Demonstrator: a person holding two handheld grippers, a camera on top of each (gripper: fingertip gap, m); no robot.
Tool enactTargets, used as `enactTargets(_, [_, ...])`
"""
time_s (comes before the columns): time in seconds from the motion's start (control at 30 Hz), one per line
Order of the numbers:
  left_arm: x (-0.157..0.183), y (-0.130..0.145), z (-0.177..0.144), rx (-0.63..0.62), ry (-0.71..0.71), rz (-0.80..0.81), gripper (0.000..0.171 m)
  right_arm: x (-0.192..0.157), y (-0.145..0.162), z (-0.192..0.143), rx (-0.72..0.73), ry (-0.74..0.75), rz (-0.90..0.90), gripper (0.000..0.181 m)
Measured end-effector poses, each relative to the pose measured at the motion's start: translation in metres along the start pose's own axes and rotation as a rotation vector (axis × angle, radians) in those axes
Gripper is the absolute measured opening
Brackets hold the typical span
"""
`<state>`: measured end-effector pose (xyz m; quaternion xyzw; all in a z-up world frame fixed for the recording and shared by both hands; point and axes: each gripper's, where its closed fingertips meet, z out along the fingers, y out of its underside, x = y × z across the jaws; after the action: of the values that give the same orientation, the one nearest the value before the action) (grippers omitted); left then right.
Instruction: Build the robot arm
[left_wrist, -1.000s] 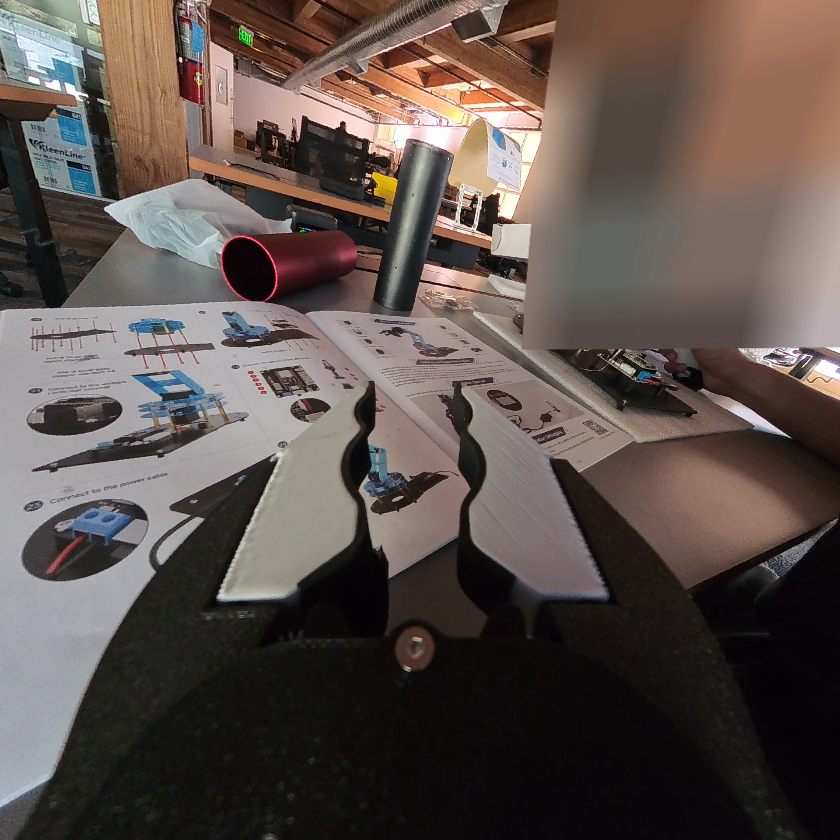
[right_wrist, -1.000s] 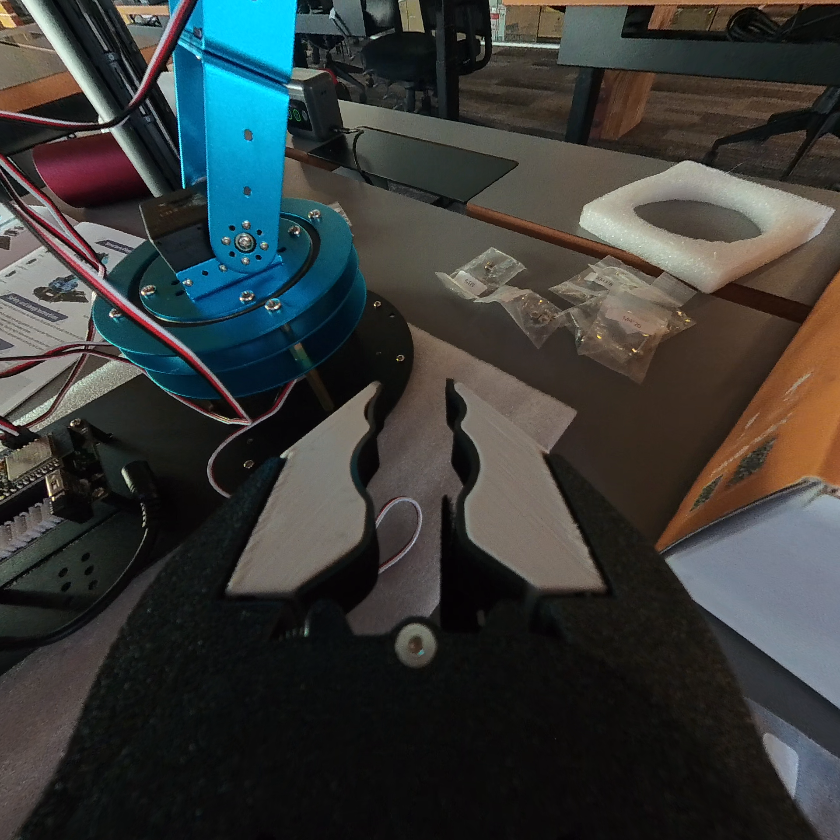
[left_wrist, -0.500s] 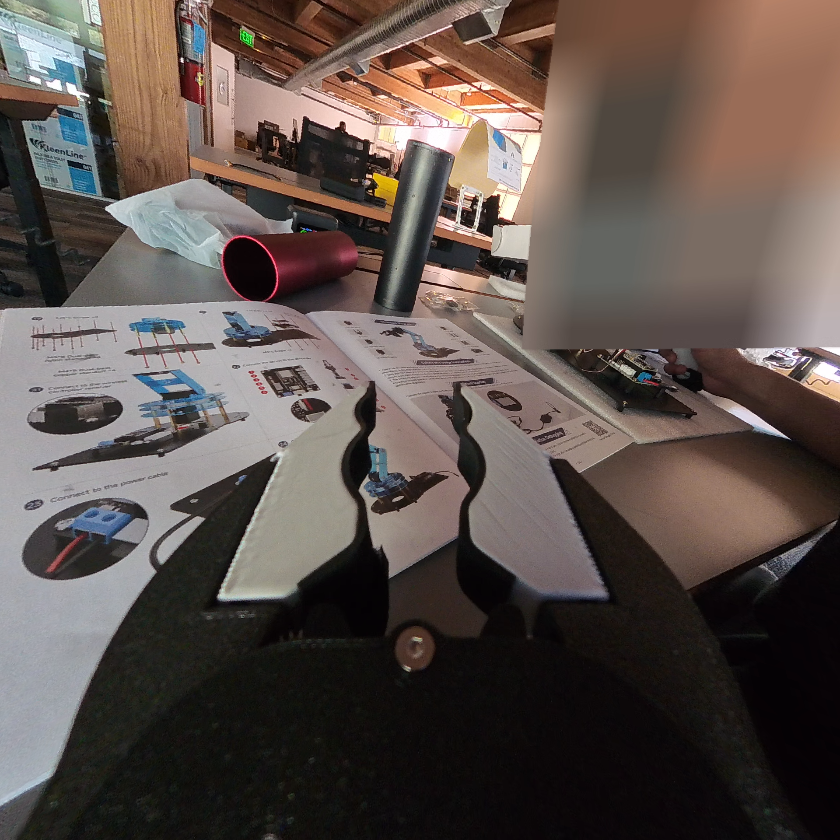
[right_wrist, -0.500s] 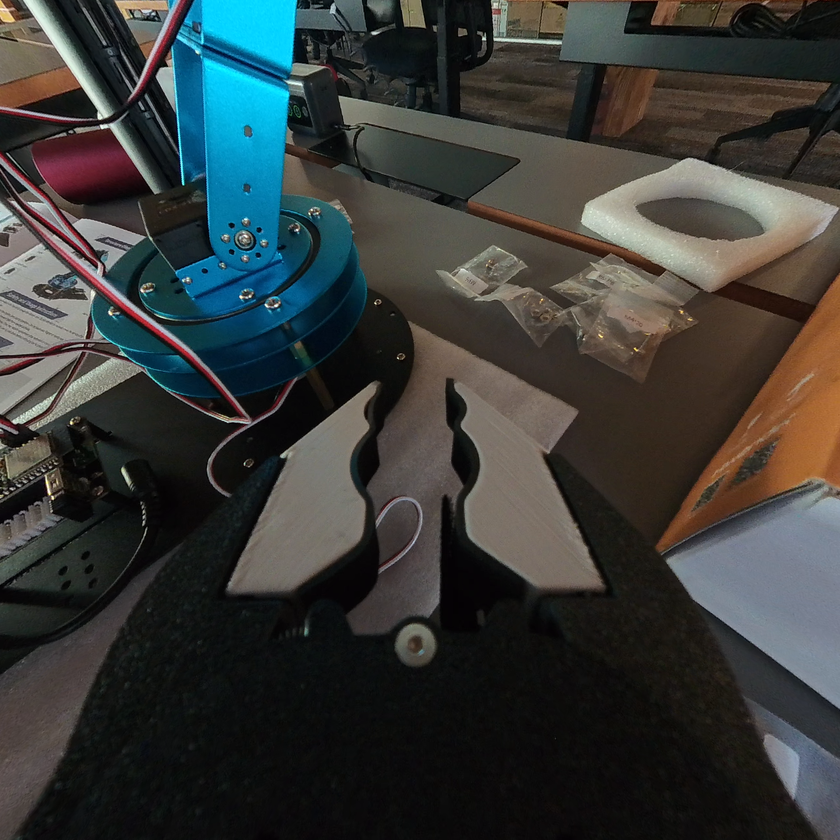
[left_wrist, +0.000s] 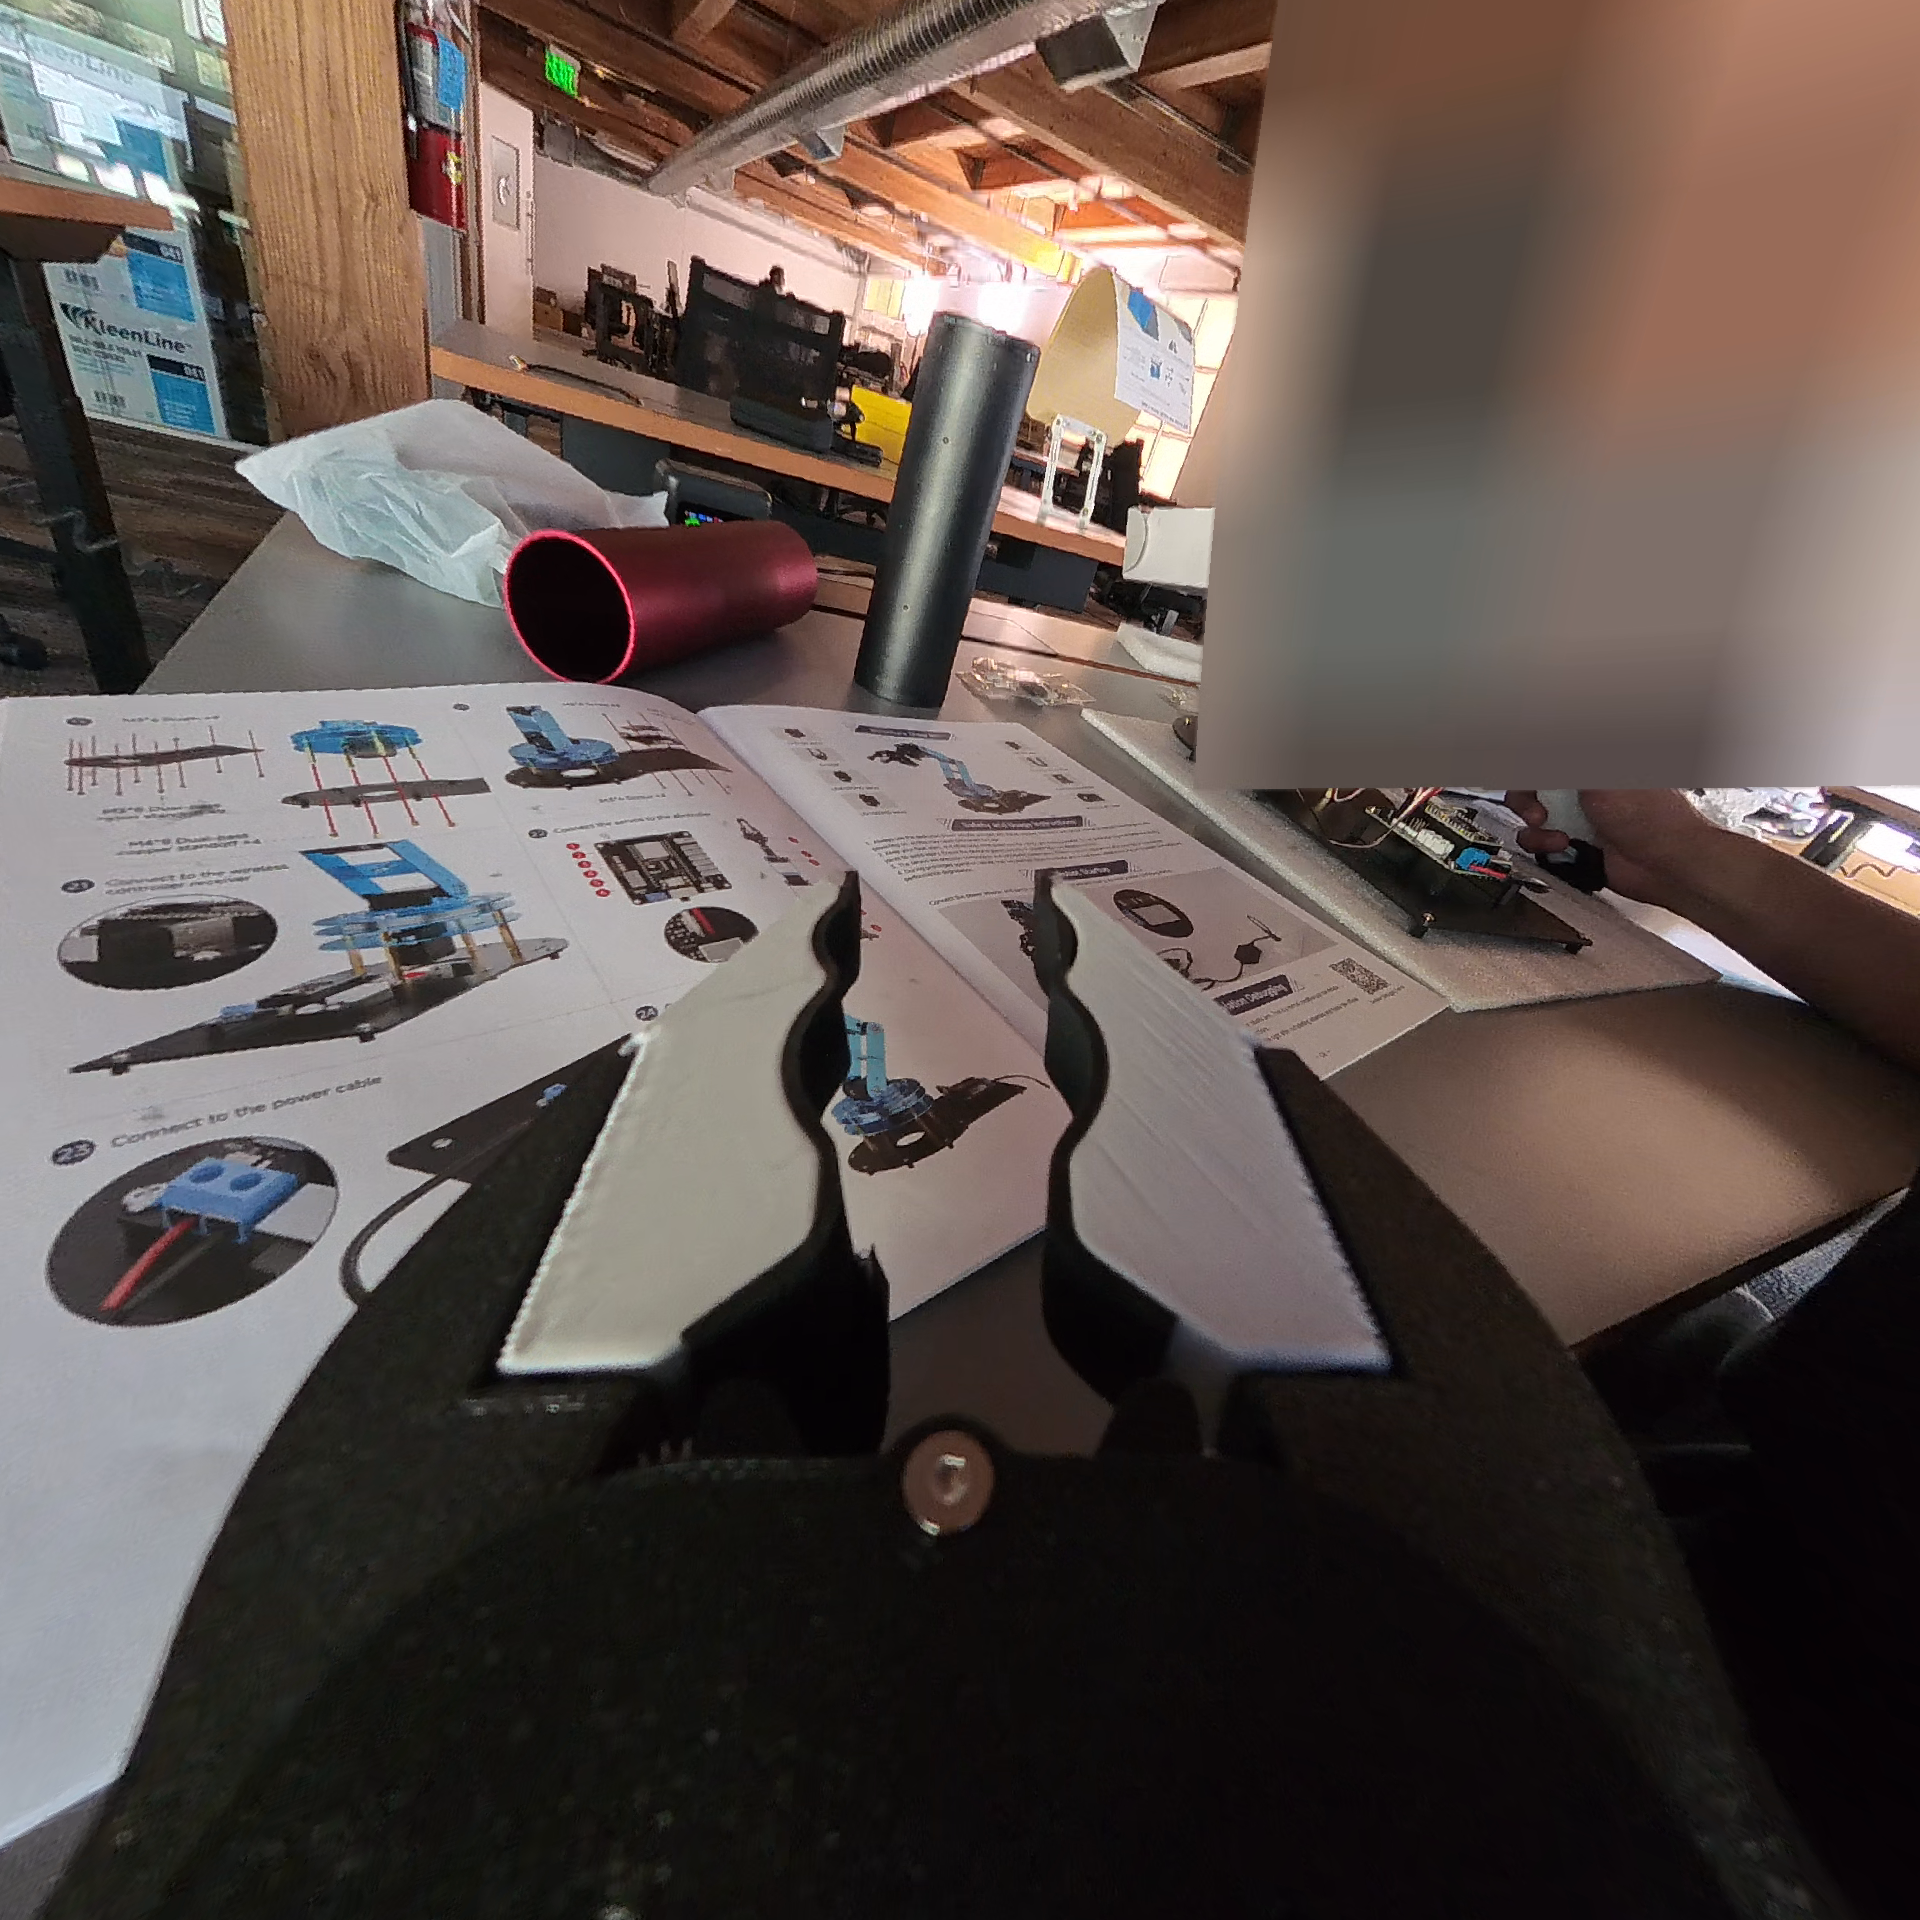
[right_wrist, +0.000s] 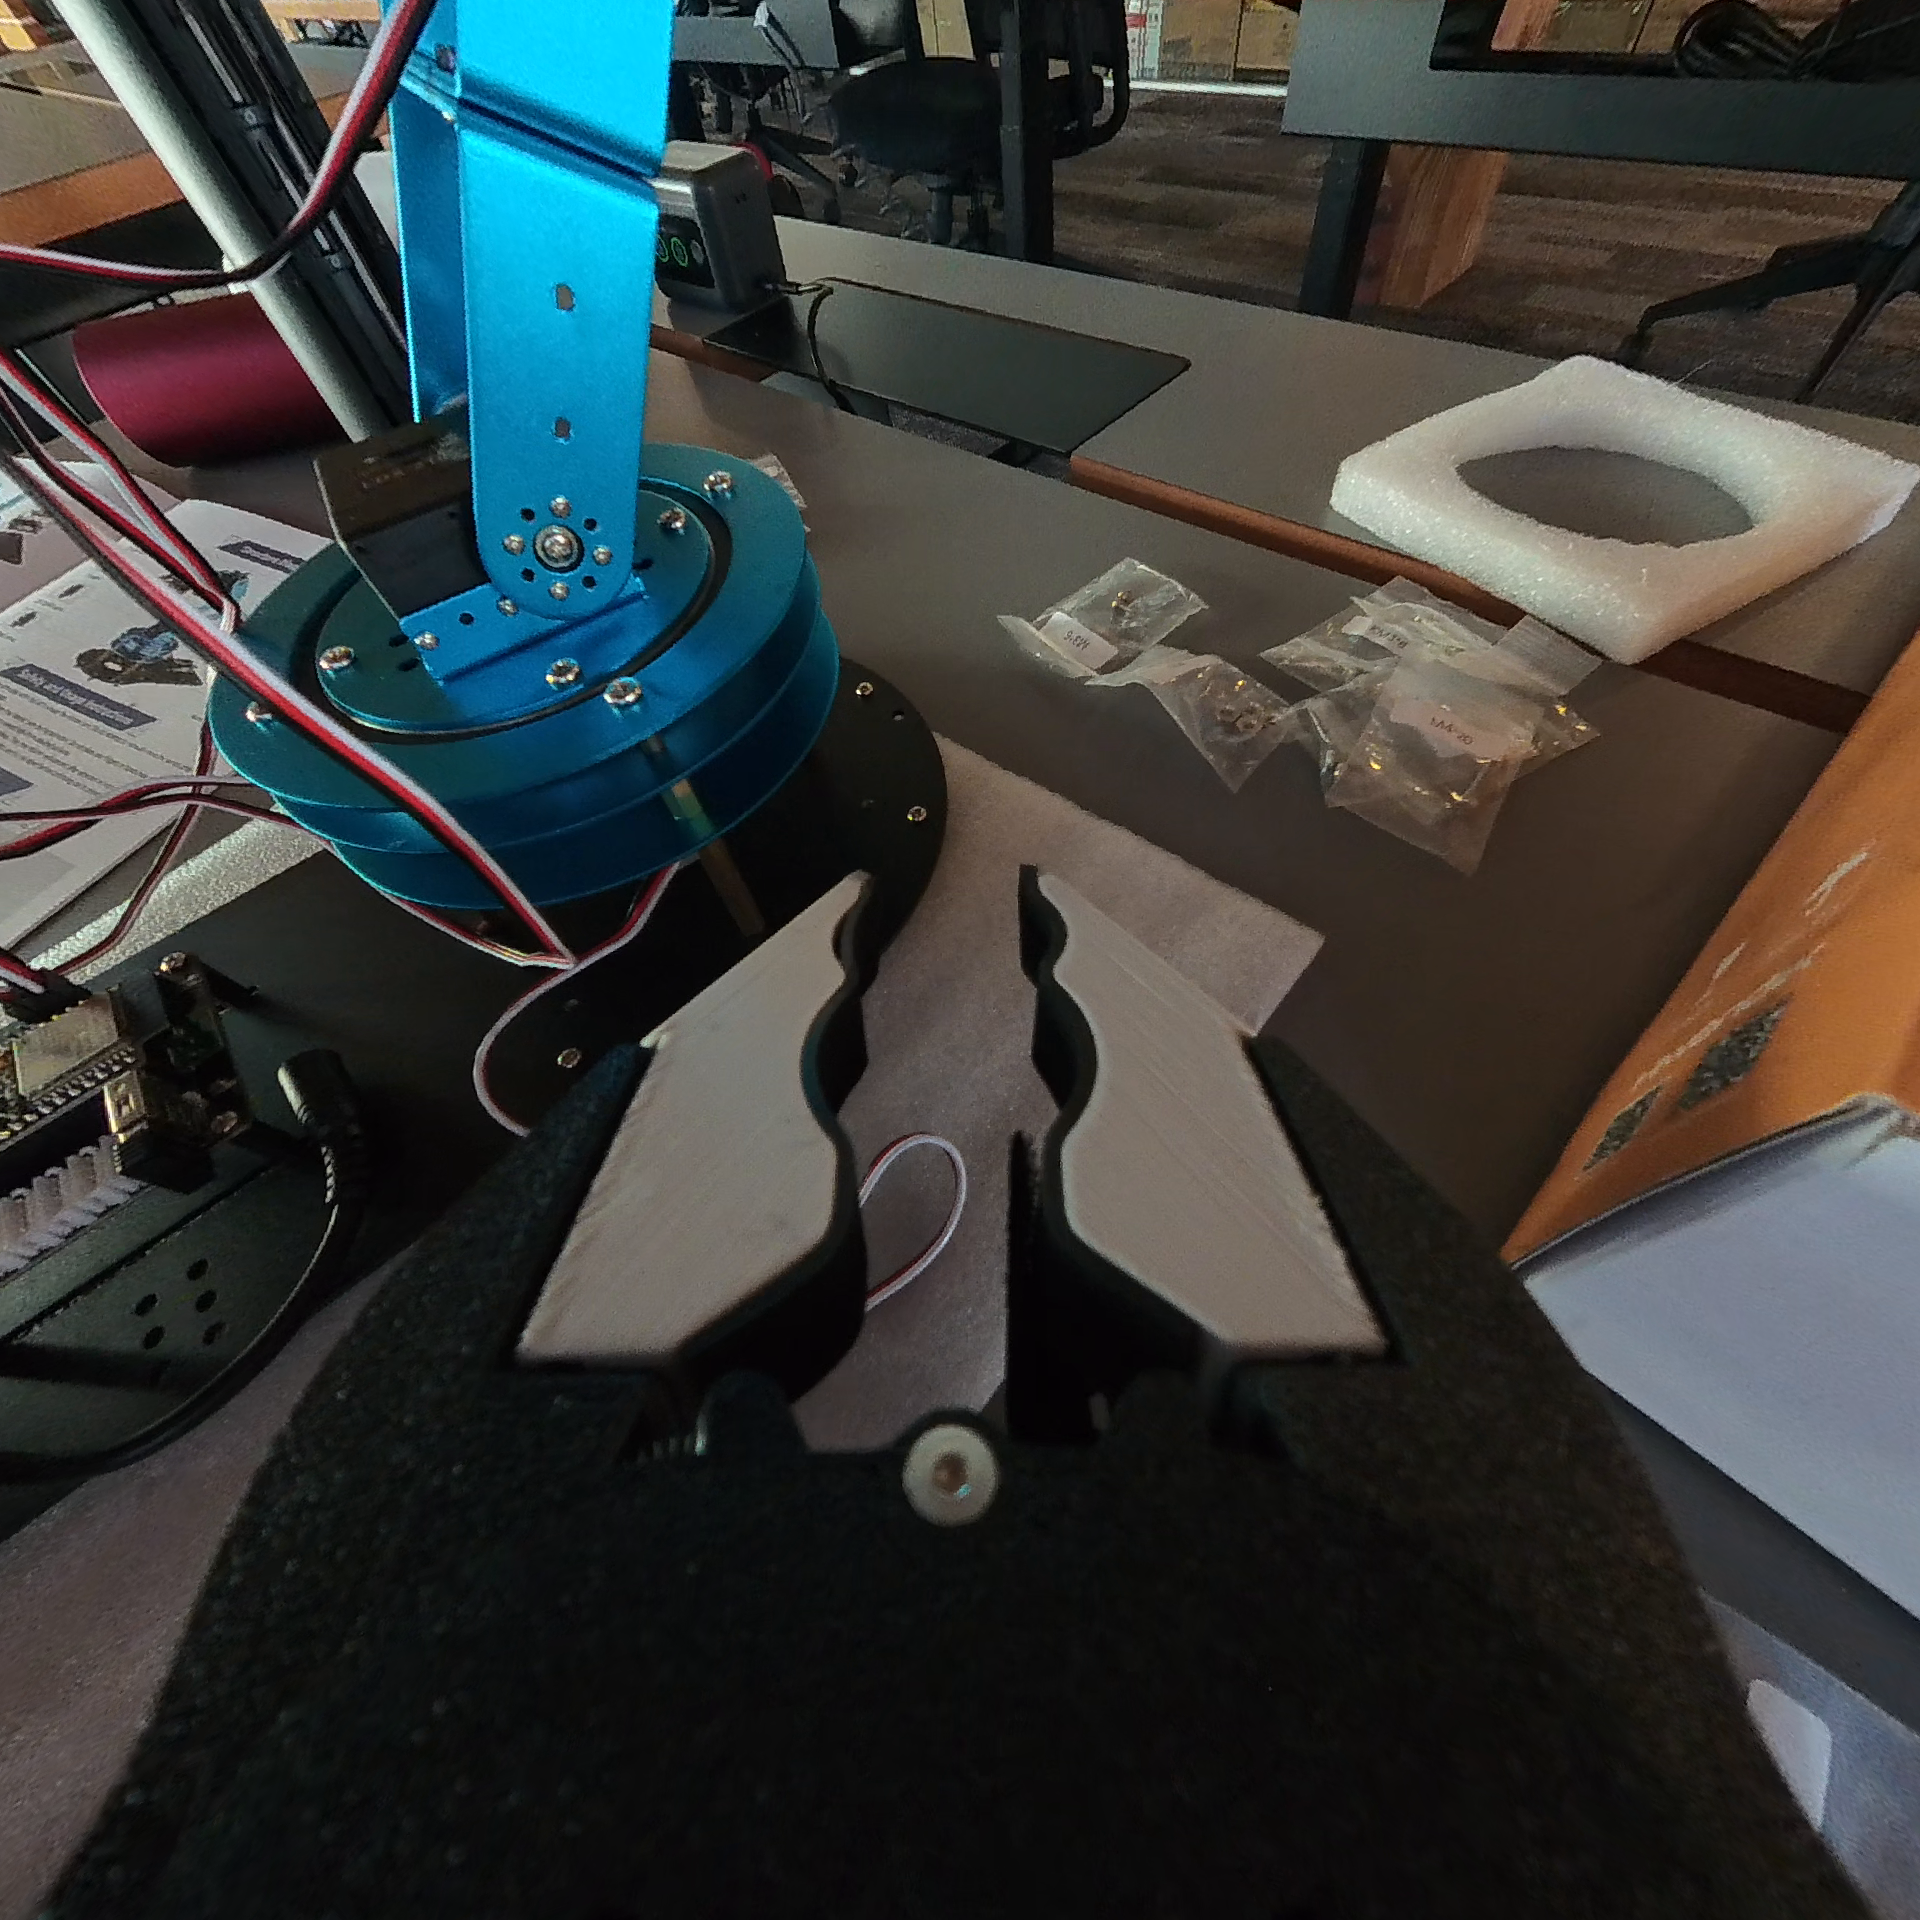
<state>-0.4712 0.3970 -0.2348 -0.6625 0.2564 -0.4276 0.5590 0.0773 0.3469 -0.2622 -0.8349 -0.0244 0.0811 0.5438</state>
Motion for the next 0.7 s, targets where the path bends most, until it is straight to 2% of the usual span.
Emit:
enactTargets(0.1, [-0.008,0.003,0.005,-0.056,-0.056,-0.036,0.033,0.0,0.0,0.0,-0.001,0.0,-0.001,0.025])
enactTargets(0.2, [-0.043,0.004,-0.006,-0.137,-0.334,-0.086,0.032,-0.001,0.0,0.0,0.001,0.001,-0.007,0.025])
enactTargets(0.33, [-0.063,-0.002,-0.039,-0.241,-0.589,0.005,0.033,-0.004,0.0,0.0,0.001,-0.012,-0.002,0.026])
enactTargets(0.37, [-0.06,-0.003,-0.043,-0.249,-0.6,-0.009,0.033,-0.005,0.0,0.0,0.0,-0.011,-0.005,0.026])
enactTargets(0.43, [-0.045,0.003,-0.043,-0.277,-0.525,-0.108,0.038,-0.007,0.001,0.001,-0.005,-0.015,-0.011,0.026])
enactTargets(0.5, [-0.031,0.014,-0.04,-0.328,-0.456,-0.2,0.053,-0.01,0.001,0.002,-0.01,-0.017,-0.02,0.026])
enactTargets(0.6, [-0.031,0.027,-0.045,-0.404,-0.518,-0.162,0.059,-0.011,0.002,0.003,-0.018,-0.012,-0.036,0.026])
enactTargets(0.7, [-0.027,0.028,-0.044,-0.421,-0.532,-0.11,0.067,-0.011,0.002,0.003,-0.016,-0.013,-0.03,0.027])
